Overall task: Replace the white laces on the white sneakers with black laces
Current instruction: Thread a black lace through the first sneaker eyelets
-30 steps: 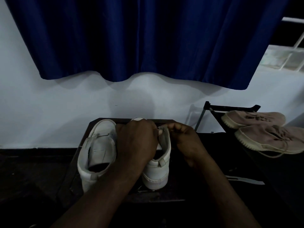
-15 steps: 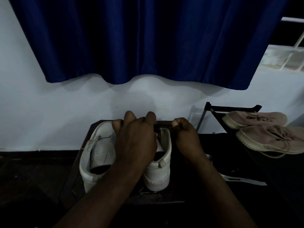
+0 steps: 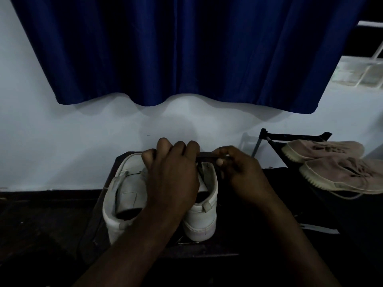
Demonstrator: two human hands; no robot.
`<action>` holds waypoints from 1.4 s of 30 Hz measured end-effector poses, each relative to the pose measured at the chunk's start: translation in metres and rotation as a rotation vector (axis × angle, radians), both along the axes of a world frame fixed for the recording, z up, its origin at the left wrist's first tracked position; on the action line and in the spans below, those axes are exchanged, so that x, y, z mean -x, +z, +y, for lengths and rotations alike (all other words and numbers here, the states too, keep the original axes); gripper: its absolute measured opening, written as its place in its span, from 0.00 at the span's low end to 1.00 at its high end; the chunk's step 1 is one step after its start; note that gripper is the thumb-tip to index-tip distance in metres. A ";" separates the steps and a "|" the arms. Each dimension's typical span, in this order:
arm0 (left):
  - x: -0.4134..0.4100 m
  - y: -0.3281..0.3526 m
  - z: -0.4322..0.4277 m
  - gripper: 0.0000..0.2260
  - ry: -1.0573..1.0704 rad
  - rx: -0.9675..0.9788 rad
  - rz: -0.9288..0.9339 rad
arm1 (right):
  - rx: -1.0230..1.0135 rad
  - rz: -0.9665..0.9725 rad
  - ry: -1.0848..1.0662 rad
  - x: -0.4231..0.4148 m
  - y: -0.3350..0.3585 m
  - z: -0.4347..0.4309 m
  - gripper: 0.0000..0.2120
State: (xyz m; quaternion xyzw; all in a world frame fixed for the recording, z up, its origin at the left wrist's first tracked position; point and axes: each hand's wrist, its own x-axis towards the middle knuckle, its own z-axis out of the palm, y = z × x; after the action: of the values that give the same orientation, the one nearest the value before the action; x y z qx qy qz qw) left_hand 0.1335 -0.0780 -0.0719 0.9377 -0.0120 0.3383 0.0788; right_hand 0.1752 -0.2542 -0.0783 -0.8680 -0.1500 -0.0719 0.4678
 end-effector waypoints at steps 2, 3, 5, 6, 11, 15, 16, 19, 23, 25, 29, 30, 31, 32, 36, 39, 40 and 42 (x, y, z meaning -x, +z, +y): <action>0.000 -0.001 0.001 0.12 -0.011 -0.017 -0.018 | 0.180 0.013 0.095 0.002 -0.001 -0.006 0.14; 0.000 -0.002 0.001 0.12 -0.011 -0.028 -0.020 | 0.246 0.023 0.110 0.003 0.000 -0.008 0.14; -0.001 -0.002 0.002 0.11 -0.001 -0.045 -0.022 | 0.281 0.042 0.102 0.002 0.000 -0.011 0.11; -0.001 -0.002 0.003 0.11 0.003 -0.050 -0.026 | 0.269 0.059 0.092 0.002 -0.001 -0.011 0.11; -0.001 0.000 0.006 0.12 0.020 -0.071 -0.050 | -0.491 0.320 0.083 0.001 -0.004 -0.005 0.14; -0.001 0.003 0.009 0.12 0.021 -0.095 -0.007 | -1.364 0.471 0.236 -0.006 0.005 0.001 0.04; -0.001 0.004 0.009 0.11 0.022 -0.094 0.004 | -1.550 0.474 0.254 -0.010 0.005 -0.001 0.05; -0.001 0.003 0.009 0.11 0.014 -0.092 0.021 | -1.948 0.380 0.190 -0.019 0.000 -0.019 0.17; -0.001 0.002 0.007 0.14 -0.004 -0.053 0.013 | -1.409 0.258 -0.055 -0.025 -0.004 -0.026 0.12; -0.001 0.002 0.006 0.16 -0.028 -0.023 0.004 | -0.677 0.002 -0.222 -0.022 -0.004 -0.021 0.14; -0.003 0.002 0.005 0.18 -0.142 -0.035 0.012 | 0.106 -0.129 -0.037 -0.010 -0.010 -0.019 0.09; -0.003 0.003 0.006 0.18 -0.154 -0.038 0.022 | 0.202 -0.086 0.014 -0.008 -0.011 -0.019 0.08; -0.004 0.003 0.006 0.18 -0.155 -0.038 0.033 | 0.250 -0.041 0.041 -0.007 -0.010 -0.021 0.08; -0.004 0.003 0.007 0.18 -0.150 -0.037 0.043 | 0.264 -0.004 0.054 -0.005 -0.008 -0.022 0.08; -0.003 0.002 0.006 0.18 -0.139 -0.027 0.043 | 0.353 0.050 0.078 -0.001 0.003 -0.025 0.12; -0.005 0.001 0.007 0.19 -0.132 -0.020 0.049 | 0.182 0.169 0.068 0.002 0.002 -0.023 0.14; -0.005 0.001 0.006 0.19 -0.128 -0.018 0.056 | -0.021 0.256 0.058 0.002 0.000 -0.022 0.13; -0.005 0.000 0.006 0.19 -0.124 -0.018 0.060 | -0.520 0.408 0.060 0.000 -0.003 -0.020 0.10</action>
State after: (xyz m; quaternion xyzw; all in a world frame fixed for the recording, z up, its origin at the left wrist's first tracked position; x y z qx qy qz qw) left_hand 0.1381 -0.0717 -0.0715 0.9455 -0.0706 0.3043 0.0916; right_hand 0.1748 -0.2743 -0.0810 -0.7113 -0.0554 0.0817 0.6959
